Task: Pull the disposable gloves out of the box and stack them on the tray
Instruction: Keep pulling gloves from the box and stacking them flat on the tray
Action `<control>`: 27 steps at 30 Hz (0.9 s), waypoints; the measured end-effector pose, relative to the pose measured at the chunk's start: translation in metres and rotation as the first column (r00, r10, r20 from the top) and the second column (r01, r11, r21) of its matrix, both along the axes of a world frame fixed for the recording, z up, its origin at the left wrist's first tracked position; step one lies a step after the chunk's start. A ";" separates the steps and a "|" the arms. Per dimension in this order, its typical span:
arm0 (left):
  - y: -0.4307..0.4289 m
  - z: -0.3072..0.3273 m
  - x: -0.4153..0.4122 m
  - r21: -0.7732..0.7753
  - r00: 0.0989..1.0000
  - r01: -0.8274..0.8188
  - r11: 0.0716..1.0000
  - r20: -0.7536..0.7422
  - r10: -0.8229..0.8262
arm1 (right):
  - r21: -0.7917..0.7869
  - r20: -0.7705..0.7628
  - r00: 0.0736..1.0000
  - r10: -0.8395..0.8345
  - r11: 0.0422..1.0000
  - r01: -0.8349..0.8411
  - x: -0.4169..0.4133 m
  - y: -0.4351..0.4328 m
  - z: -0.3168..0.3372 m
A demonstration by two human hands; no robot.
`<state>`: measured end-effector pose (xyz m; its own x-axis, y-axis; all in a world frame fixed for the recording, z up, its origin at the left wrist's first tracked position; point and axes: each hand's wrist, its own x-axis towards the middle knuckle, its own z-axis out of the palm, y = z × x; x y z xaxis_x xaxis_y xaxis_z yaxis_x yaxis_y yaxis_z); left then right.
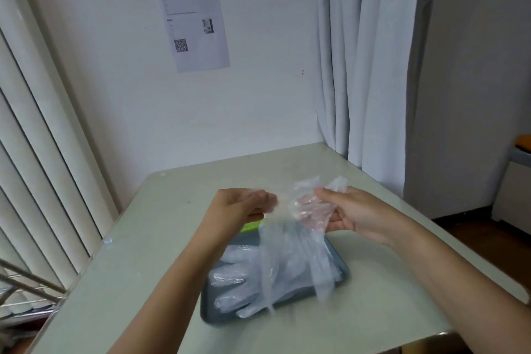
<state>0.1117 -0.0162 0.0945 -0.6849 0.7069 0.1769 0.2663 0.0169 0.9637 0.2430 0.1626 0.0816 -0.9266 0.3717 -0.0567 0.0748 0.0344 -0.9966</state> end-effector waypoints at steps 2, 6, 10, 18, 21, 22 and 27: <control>-0.003 0.003 -0.002 0.025 0.994 -0.003 1.000 0.107 0.000 | -0.037 0.056 0.995 0.083 0.996 -0.081 0.008 0.008 -0.005; -0.002 0.004 -0.009 -0.046 0.987 -0.050 0.998 0.153 0.056 | 0.084 0.211 0.964 0.164 0.979 -0.185 0.018 0.018 -0.009; 0.006 0.001 -0.016 -0.162 0.970 -0.019 0.987 0.237 0.058 | 0.290 0.173 0.980 0.098 0.946 -0.145 0.018 0.021 -0.002; 0.014 -0.021 -0.037 -0.325 0.985 -0.003 0.946 0.164 0.059 | 0.549 0.050 0.999 0.020 0.835 -0.044 -0.018 -0.006 -0.028; 0.012 -0.028 -0.043 -0.355 0.974 0.104 0.929 0.225 -0.023 | 0.404 -0.065 0.990 -0.125 0.904 0.141 -0.027 -0.006 -0.047; 0.010 -0.029 -0.045 -0.417 0.975 0.155 0.895 0.209 -0.071 | 0.383 -0.076 0.983 -0.168 0.905 0.184 -0.029 -0.006 -0.053; 0.000 -0.044 -0.063 -0.544 0.919 0.378 0.749 0.320 -0.231 | 0.241 -0.064 0.952 -0.300 0.921 0.307 -0.036 0.002 -0.074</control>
<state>0.0487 -0.0160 0.0509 -0.3821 0.7978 -0.4664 0.1412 0.5492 0.8237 0.2072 0.1644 0.0073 -0.7671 0.6347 0.0936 0.0956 0.2573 -0.9616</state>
